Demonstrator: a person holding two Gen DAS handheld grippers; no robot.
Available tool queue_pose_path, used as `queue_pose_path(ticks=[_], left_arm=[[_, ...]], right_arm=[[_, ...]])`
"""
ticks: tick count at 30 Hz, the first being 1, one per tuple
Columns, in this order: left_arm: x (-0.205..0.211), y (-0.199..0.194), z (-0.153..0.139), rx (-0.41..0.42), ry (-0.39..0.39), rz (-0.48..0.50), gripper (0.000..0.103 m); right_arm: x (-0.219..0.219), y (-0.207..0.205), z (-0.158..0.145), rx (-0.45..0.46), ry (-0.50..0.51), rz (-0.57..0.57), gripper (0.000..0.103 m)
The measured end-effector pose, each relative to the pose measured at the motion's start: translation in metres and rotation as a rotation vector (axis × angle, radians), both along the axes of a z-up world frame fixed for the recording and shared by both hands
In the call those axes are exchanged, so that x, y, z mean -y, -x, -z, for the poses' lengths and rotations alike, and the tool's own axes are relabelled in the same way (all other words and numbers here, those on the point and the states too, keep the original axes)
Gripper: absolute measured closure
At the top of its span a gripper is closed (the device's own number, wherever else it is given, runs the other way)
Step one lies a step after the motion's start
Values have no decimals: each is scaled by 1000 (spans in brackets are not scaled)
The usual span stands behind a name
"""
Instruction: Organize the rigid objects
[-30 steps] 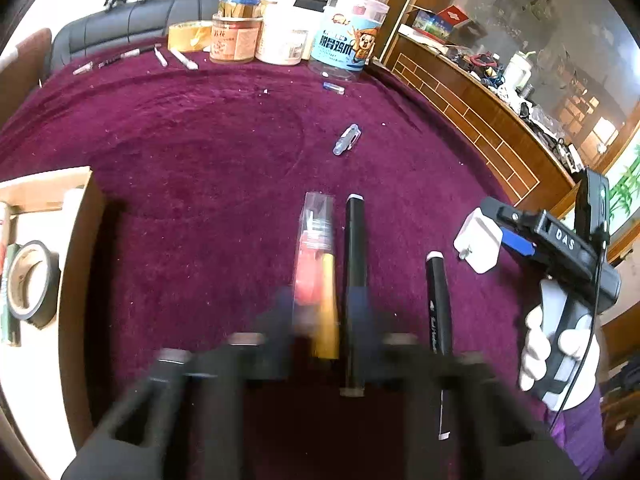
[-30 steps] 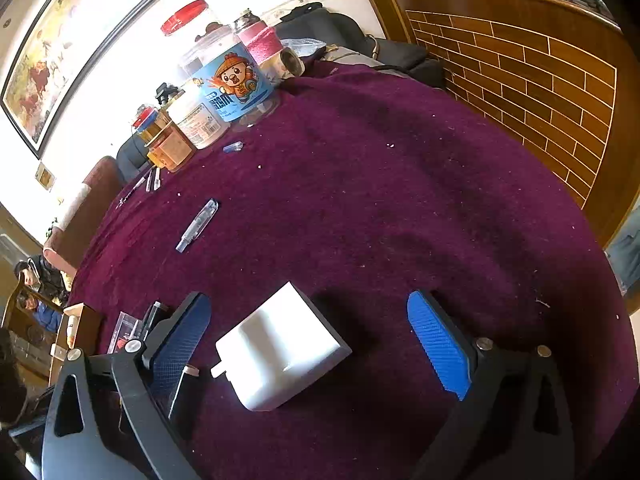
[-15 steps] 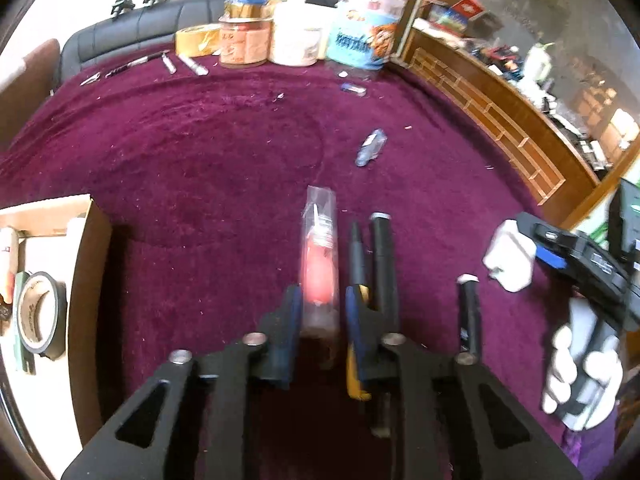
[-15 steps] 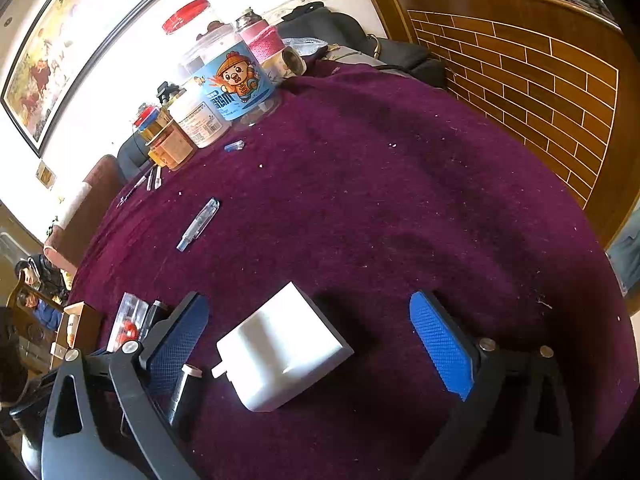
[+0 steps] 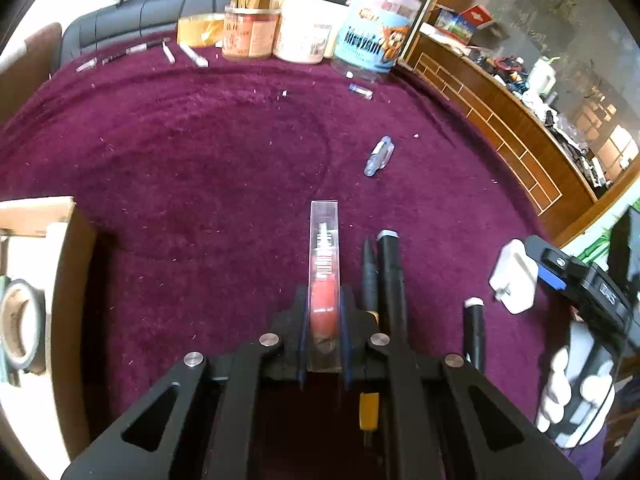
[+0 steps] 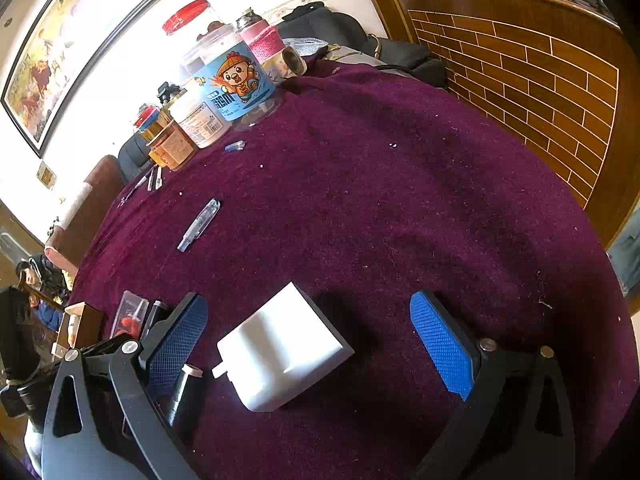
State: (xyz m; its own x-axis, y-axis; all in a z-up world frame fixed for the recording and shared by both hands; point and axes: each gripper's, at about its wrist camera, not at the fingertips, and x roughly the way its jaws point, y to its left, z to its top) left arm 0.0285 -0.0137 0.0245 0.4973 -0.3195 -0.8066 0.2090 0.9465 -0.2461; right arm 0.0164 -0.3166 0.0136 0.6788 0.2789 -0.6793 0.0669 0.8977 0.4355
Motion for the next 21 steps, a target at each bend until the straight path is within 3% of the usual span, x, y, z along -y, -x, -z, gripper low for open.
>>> queue_pose_path(ticks=[7, 11, 14, 16, 18, 21], left_arm=[[-25, 60, -55, 120, 112, 14, 93], [-49, 94, -75, 172, 137, 5, 93], [-71, 114, -79, 191, 157, -16, 93], [-85, 124, -79, 202, 171, -38, 93], [-106, 136, -78, 214, 187, -76, 93], [-134, 149, -74, 223, 203, -137, 93]], right_arm=[[0, 0, -2, -12, 10, 6, 2], [-13, 16, -19, -2, 95, 18, 9], [-46, 44, -34, 14, 91, -94, 9], [-79, 58, -38, 3, 165, -168, 9], [-112, 64, -33, -35, 208, -240, 9], [-139, 61, -19, -79, 277, -255, 12]])
